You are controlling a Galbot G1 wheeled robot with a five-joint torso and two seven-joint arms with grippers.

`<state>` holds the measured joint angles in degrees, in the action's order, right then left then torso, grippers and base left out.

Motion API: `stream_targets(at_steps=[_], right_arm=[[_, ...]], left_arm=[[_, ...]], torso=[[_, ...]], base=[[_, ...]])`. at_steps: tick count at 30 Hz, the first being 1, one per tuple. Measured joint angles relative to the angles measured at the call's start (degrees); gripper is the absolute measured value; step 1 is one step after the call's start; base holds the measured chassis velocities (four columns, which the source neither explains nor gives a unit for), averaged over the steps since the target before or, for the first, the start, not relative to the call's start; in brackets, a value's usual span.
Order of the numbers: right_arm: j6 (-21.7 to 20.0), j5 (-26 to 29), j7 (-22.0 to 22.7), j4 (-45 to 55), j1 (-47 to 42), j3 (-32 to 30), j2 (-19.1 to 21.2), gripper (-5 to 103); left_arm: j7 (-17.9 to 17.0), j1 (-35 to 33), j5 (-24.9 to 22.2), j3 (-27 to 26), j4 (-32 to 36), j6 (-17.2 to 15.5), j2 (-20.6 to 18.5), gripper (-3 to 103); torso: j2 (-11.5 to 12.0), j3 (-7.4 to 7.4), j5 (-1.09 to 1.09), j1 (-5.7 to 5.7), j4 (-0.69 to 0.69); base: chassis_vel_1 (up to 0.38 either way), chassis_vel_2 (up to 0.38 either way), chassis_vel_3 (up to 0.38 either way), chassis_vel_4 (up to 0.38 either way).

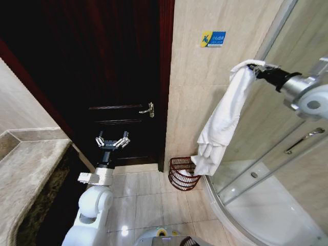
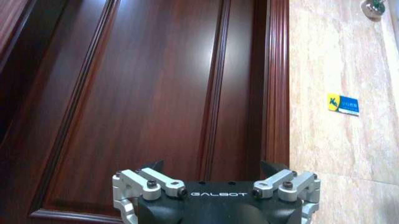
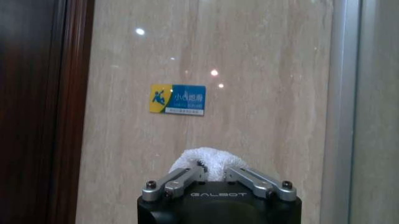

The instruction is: Discard the used towel into the hamper.

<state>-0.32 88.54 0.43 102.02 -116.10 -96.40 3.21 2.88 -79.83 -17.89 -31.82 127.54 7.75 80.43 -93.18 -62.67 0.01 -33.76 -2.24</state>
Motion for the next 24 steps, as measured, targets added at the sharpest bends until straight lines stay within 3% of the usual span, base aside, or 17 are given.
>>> stream_targets(at_steps=[10, 15, 16, 17, 20, 23, 24], right_arm=[[-3.5, -0.6, 0.8, 5.4, 4.2, 2.0, -4.2, 2], [-5.3, -2.7, 0.8, 8.8, 6.5, 5.7, -10.7, 2], [-6.8, -3.8, 0.0, 10.7, 7.4, 6.7, -14.5, 2], [-6.8, -3.8, 0.0, 10.7, 7.4, 6.7, -14.5, 2], [-8.3, -6.2, -1.4, 14.7, 9.3, 9.2, -21.5, 2], [-8.8, -7.2, -2.1, 15.8, 10.1, 10.3, -23.7, 2], [-9.5, -8.2, -2.6, 17.1, 11.5, 12.1, -26.1, 2]], left_arm=[[0.7, -0.3, 1.3, 1.1, -0.2, 0.2, 1.1, 100], [0.7, -0.7, 1.2, 0.8, 0.7, 0.2, 0.7, 100], [0.7, -0.8, 1.1, 0.5, 0.8, 0.2, 0.5, 100], [0.7, -0.8, 1.1, 0.5, 0.8, 0.2, 0.5, 100], [0.7, -1.1, 1.4, 0.7, 0.8, 0.4, 0.7, 100], [0.7, -1.3, 1.7, 0.9, 0.8, 0.6, 0.8, 100], [0.8, -1.4, 1.8, 1.0, 0.9, 0.6, 0.9, 100]], torso=[[0.0, 0.0, -0.03, 0.0, -0.01], [0.0, 0.0, 0.0, -0.01, -0.02], [0.0, 0.0, 0.02, -0.01, 0.02], [0.0, 0.0, 0.02, -0.01, 0.02], [0.0, 0.01, -0.02, 0.0, 0.02], [0.0, 0.01, -0.02, 0.0, 0.02], [0.0, 0.01, -0.03, 0.0, 0.01]], base=[[0.0, 0.0, 0.0, 0.0], [0.0, 0.0, 0.0, 0.0], [0.0, 0.0, 0.0, 0.0], [0.0, 0.0, 0.0, 0.0], [0.0, 0.0, 0.0, 0.0], [0.0, 0.0, 0.0, 0.0], [0.0, 0.0, 0.0, 0.0]])
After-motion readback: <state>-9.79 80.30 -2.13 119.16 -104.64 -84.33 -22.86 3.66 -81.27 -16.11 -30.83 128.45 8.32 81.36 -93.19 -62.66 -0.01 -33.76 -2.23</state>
